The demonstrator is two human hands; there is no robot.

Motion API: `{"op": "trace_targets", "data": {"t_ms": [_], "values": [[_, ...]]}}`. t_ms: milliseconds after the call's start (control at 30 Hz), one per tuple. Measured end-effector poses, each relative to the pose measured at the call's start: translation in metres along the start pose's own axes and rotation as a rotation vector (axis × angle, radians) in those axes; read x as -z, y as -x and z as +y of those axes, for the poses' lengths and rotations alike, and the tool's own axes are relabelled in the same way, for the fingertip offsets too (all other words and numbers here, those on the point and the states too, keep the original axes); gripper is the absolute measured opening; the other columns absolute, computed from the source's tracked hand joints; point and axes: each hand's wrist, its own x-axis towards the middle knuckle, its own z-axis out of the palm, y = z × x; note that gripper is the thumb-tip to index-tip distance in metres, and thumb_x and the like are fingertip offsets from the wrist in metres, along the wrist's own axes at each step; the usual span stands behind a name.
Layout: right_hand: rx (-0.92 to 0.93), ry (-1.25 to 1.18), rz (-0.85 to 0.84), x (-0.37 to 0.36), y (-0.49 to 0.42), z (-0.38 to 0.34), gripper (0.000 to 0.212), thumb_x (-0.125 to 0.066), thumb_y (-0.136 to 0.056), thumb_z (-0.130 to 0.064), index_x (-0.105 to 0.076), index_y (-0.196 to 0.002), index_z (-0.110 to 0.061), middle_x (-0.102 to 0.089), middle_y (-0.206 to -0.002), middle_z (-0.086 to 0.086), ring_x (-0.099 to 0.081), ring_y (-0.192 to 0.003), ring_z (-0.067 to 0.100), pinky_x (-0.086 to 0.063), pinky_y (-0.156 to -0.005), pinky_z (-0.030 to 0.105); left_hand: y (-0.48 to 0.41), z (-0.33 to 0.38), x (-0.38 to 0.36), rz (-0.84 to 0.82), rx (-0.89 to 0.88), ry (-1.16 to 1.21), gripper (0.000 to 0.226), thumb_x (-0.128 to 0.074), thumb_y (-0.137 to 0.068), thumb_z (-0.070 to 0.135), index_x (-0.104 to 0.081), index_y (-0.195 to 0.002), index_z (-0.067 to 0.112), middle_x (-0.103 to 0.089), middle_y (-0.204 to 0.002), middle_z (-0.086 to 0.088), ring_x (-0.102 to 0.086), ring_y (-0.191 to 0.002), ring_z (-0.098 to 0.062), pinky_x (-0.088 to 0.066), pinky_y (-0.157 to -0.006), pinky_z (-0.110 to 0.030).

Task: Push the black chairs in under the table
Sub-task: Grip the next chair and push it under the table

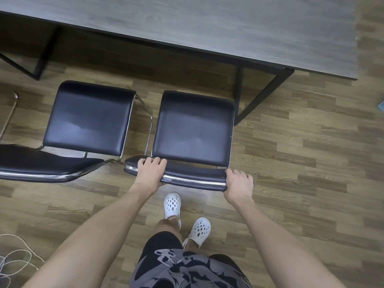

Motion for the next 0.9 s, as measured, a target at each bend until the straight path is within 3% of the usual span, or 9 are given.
{"op": "trace_targets", "data": {"t_ms": [300,467,567,900], "values": [[-0.021,-0.037,0.003,0.016,-0.029,-0.007,0.05,-0.06,-0.073,-0.006,-0.05,-0.12,-0.021,-0.058,-0.116,-0.003,-0.05,-0.115,0.022,-0.031,-0.097,0.035,-0.035,-0.014,0.019,0.02,-0.024,-0.005,0.063,-0.077,-0.077,0.041,-0.041,-0.126,0.022,-0.05,-0.13,0.002,-0.046,-0.12,-0.023,-0.027,-0.104,-0.039],[-0.025,-0.031,0.034,0.021,-0.043,-0.008,0.054,-0.062,-0.074,-0.008,-0.05,-0.125,-0.021,-0.053,-0.131,-0.002,-0.034,-0.135,0.027,-0.02,-0.112,0.043,-0.05,-0.018,0.024,0.058,-0.031,-0.004,0.081,-0.08,-0.075,0.037,-0.034,-0.14,0.021,-0.03,-0.153,-0.002,-0.024,-0.143,-0.021,-0.021,-0.112,-0.044],[-0.045,-0.026,0.029,0.027,-0.052,-0.01,0.061,-0.065,-0.075,-0.007,-0.045,-0.131,-0.022,-0.044,-0.145,-0.002,-0.021,-0.145,0.029,-0.007,-0.117,0.049,-0.061,-0.021,0.032,0.05,-0.036,0.001,0.094,-0.081,-0.076,0.034,-0.023,-0.149,0.021,-0.025,-0.157,-0.003,-0.018,-0.147,-0.022,-0.018,-0.114,-0.046],[-0.104,-0.062,0.082,0.042,-0.082,-0.017,0.092,-0.067,-0.074,-0.003,-0.021,-0.152,-0.022,-0.022,-0.16,-0.004,-0.006,-0.15,0.025,-0.003,-0.118,0.048,-0.095,-0.035,0.053,0.04,-0.062,-0.036,0.11,-0.08,-0.079,0.031,-0.002,-0.154,0.015,-0.009,-0.162,-0.004,-0.009,-0.149,-0.023,-0.015,-0.117,-0.048]]}}
